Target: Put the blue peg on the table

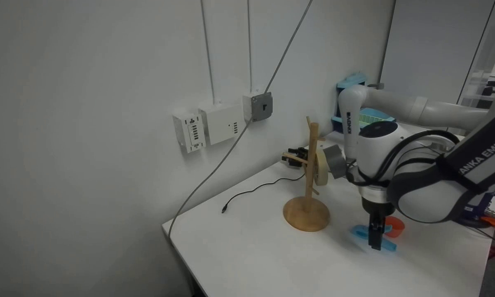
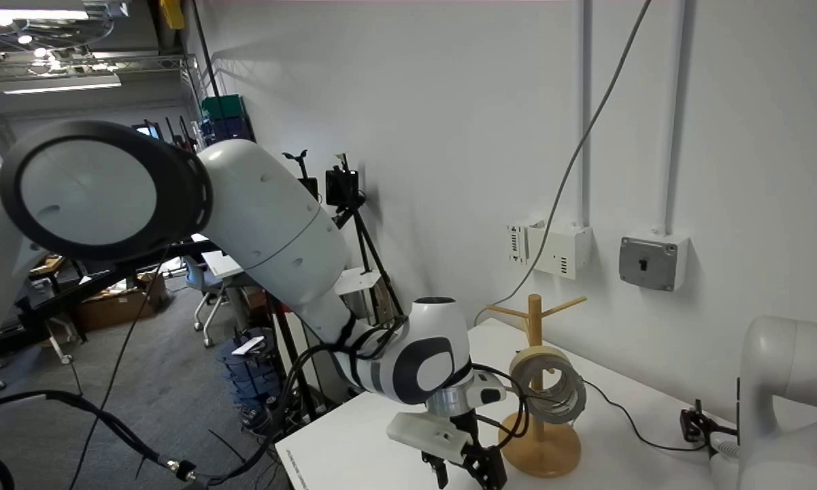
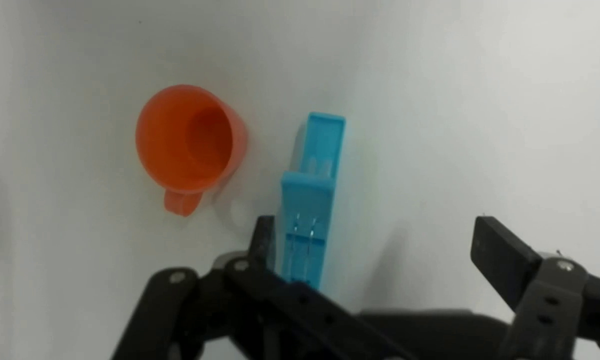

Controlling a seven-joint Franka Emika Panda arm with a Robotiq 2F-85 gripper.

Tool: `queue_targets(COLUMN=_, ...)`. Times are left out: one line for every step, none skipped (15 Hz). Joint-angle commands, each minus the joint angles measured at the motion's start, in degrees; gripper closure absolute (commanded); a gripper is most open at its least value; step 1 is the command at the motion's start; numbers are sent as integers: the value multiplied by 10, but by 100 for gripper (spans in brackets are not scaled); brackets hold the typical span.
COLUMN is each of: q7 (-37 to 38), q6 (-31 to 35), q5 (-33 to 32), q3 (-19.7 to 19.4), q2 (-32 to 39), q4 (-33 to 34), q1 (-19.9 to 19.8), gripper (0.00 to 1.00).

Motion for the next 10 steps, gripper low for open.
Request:
queue_targets(q7=3, q6=-4, q5=-3, q3=-1, q2=-22, q4=-25, q1=-6, gripper=0)
queue_targets(q7=2, q6=-5, q5=-4, q3=-2, q2=-23, q4=-28, q1=-6, gripper=0)
queue_targets(q7=2, q6=-8, q5=-1, q3=-1, q2=-24, q4=-31, q1=-8, gripper=0)
queue_targets(q7=1, q6=-8, q5=-1, q3=0, q2=-26, q4=-34, q1=-8, gripper=0)
queue_targets(q7=0, q6=-8, q5=-1, q3=0, q2=-27, q4=-37, q1=-9, gripper=0)
queue_targets(q7=-1, q6=-8, q5=-2, q3=0, q2=-28, q4=-39, q1=-10, gripper=0)
queue_targets(q7=-1, q6=-9, q5=-2, q3=-1, q2=-30, q4=-41, q1=-11, gripper=0)
queue_targets(q7=-2, q6=-11, q5=1, q3=1, q2=-32, q4=-44, q1=-13, gripper=0)
queue_targets(q7=-4, q6=-13, q5=3, q3=3, q2=-34, q4=-45, q1=-15, gripper=0)
queue_targets(q7=-7, q6=-16, q5=9, q3=8, q2=-36, q4=-45, q1=-18, gripper=0)
